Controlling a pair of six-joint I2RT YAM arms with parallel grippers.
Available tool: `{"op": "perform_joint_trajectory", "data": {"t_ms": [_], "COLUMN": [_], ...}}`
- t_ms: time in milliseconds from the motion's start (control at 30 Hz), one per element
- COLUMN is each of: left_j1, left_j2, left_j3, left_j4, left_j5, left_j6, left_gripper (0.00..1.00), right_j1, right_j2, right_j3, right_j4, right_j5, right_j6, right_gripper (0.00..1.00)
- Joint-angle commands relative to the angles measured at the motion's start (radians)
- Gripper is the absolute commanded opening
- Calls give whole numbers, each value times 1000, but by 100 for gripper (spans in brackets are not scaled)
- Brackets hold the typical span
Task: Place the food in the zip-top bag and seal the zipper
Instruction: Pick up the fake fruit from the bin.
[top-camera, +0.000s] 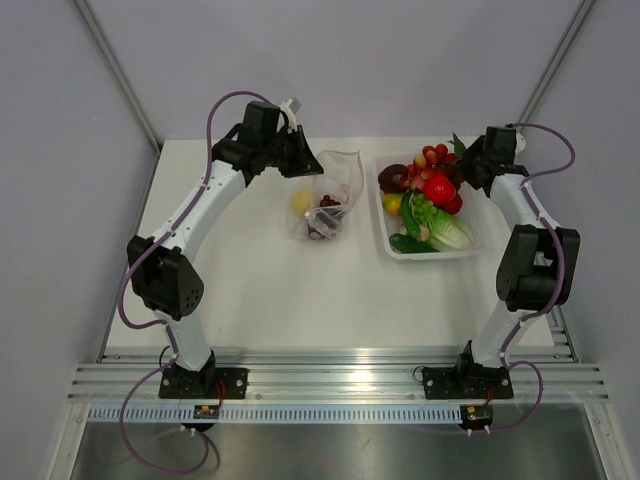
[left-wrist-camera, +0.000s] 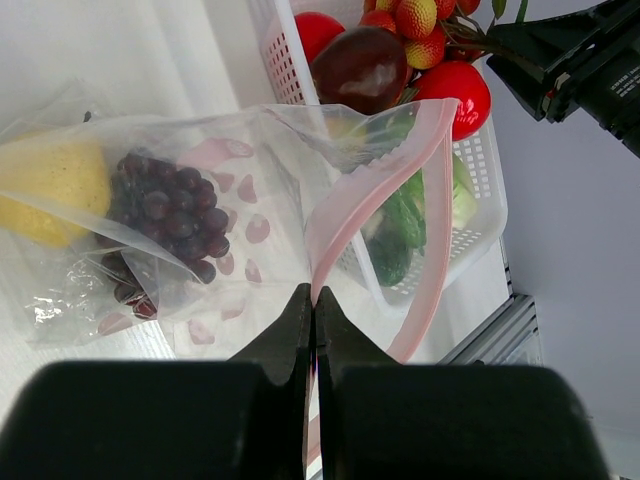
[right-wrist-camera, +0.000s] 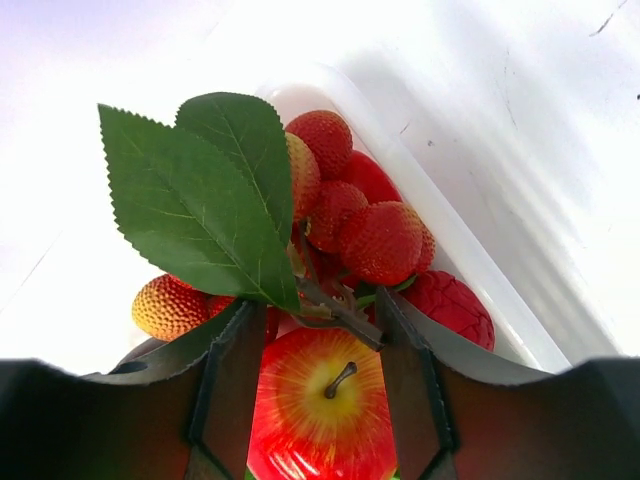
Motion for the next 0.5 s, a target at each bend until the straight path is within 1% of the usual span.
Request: {"op": "perform_joint_trajectory", "data": {"t_ms": [0,100,133,233,267,333,367,400,433,467], "left_j1": [0,0,0,0,0,0,0,0,0,0], "left_j2": [8,10,8,8,7,8,7,5,4,4], "left_j3": [9,9,8,5,3,1,1,3,1,1], "left_j4": [45,47,45,45,47,45,45,45,44,45], "left_j5": [29,31,31,31,31,31,32,32,32,32], "left_j6": [-5,-5,-3,-2,-2,-2,-3,-2,-2,-2], "left_gripper": [0,0,0,0,0,0,0,0,0,0], "right_j1": [-3,-3,-3,-3,-3,-3,-3,-3,-3,-3], "right_j2": [-39,-28,-30,-34,-33,-33,-31,-33,-37,-37], "right_j3": [7,7,3,-7,-7,-4,-2,2,6,6], "right_j4": [47,47,51,64,65,67,67,64,62,61], "right_j5": [26,23,23,29,31,31,31,29,28,28], "right_j6": [-8,-2,1,7,12,13,13,12,7,5], "right_gripper": [54,47,40,30,25,19,13,10,1,1]}}
